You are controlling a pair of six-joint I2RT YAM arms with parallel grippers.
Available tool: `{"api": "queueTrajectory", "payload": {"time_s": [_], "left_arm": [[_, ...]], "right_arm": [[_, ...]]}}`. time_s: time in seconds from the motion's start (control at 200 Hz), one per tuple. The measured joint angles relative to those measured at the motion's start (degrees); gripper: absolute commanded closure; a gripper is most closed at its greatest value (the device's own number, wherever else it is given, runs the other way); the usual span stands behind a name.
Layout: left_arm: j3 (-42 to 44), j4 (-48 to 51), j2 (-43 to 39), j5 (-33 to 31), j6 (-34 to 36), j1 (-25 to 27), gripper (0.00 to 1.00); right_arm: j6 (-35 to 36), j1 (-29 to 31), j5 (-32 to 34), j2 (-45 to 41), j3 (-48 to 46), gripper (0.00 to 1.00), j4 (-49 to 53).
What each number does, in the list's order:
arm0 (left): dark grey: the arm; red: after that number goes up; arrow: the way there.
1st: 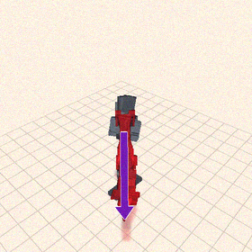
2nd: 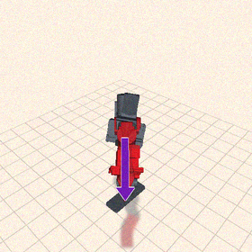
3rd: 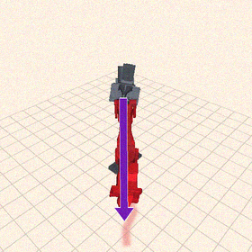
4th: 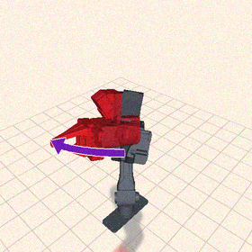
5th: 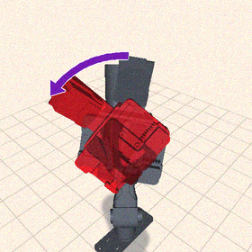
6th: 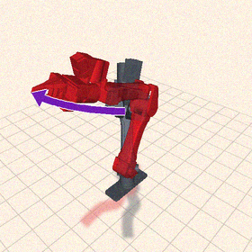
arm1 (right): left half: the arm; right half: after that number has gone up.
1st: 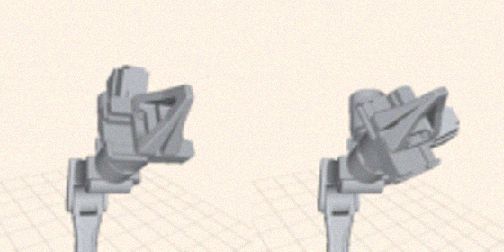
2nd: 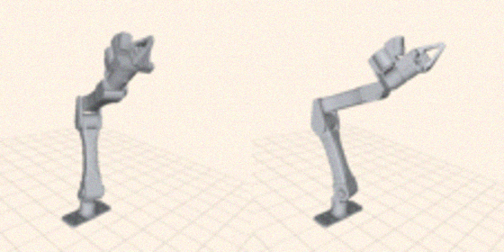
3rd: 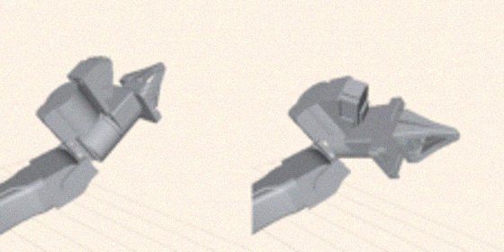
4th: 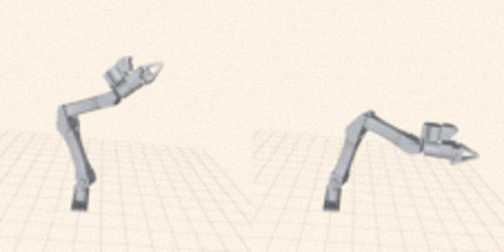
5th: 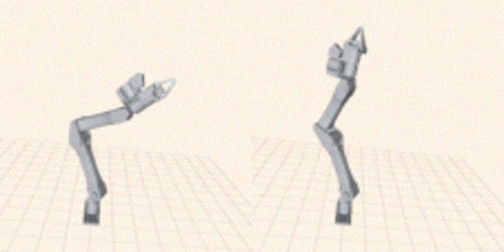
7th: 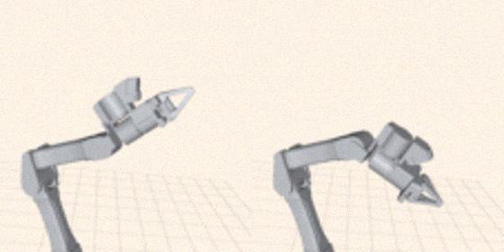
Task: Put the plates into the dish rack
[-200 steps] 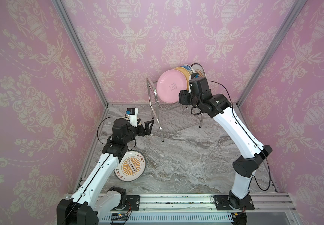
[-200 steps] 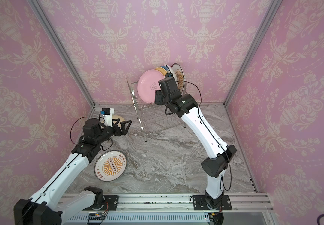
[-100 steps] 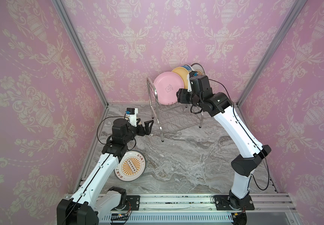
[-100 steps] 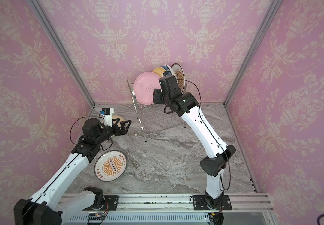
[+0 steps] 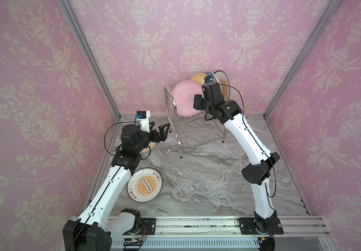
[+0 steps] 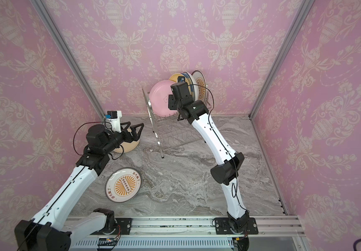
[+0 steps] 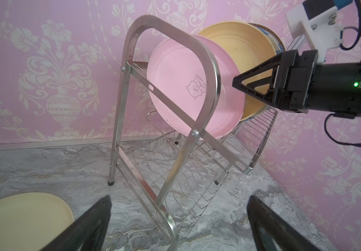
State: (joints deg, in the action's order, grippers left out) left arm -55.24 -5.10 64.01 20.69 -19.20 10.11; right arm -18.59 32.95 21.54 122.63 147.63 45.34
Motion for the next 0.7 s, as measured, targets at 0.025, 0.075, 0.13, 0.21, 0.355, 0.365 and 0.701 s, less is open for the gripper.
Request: {"api": "queueTrajectory", "payload": {"time_s": [0.025, 0.075, 0.13, 0.21, 0.355, 0.365, 0.701], "left_arm": [[0.0, -0.8, 0.7, 0.0, -0.3, -0.1, 0.01], [0.0, -2.0, 2.1, 0.1, -1.2, -0.3, 0.01], [0.0, -3.8, 4.0, 0.6, -2.2, -0.6, 0.01], [0.0, -6.5, 6.5, 1.4, -3.4, -0.6, 0.01], [-1.4, -10.6, 10.5, 3.0, -4.8, -0.6, 0.01], [-1.5, -10.9, 10.8, 3.1, -4.9, -0.6, 0.01], [-4.9, -18.1, 15.8, 5.6, -6.5, -0.6, 0.01]], "right_arm": [[0.2, 0.0, 0.2, 0.0, 0.0, 0.34, -0.2], [0.2, 0.0, 0.5, 0.0, -0.1, 0.33, -0.7], [0.4, 0.0, 0.9, 0.0, -0.3, 0.33, -1.0], [0.4, 0.0, 1.0, 0.0, -0.5, 0.33, -1.3], [-0.4, -0.5, 0.3, 0.0, -1.2, 0.33, -1.4], [-0.5, -0.6, 0.2, 0.0, -1.2, 0.33, -1.4], [-3.6, -0.9, -3.2, 1.2, -1.2, 0.33, -1.4]]}}
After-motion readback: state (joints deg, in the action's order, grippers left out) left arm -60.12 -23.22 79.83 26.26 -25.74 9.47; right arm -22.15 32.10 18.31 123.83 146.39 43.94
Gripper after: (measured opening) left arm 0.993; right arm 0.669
